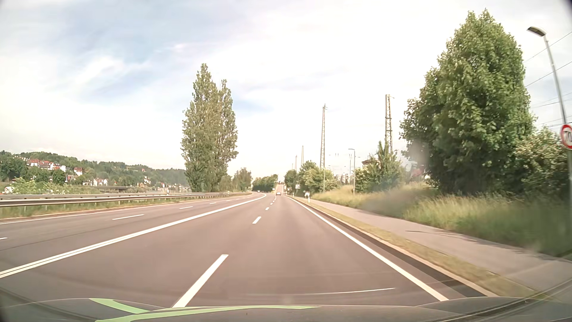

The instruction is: Follow the waypoints while adhering to traffic rules and regulations

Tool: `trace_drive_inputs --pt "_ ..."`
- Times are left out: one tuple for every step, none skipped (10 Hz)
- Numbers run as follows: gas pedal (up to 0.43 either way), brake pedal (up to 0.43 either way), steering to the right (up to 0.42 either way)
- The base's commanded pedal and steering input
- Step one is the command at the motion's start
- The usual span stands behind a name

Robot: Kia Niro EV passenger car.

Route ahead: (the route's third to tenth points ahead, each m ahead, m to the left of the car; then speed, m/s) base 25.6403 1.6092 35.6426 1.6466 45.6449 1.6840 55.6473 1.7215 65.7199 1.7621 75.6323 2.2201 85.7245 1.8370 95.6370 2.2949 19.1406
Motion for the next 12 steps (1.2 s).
trace_drive_inputs --pt "0.079 0.000 0.004" --pt "0.079 0.000 0.004" --pt "0.079 0.000 0.003" --pt "0.079 0.000 0.003" --pt "0.079 0.000 0.003" --pt "0.079 0.000 0.002" --pt "0.079 0.000 0.002" --pt "0.000 0.000 0.002" --pt "0.000 0.000 0.001" --pt "0.000 0.000 0.001" --pt "0.000 0.000 0.000" --pt "0.000 0.000 0.000"
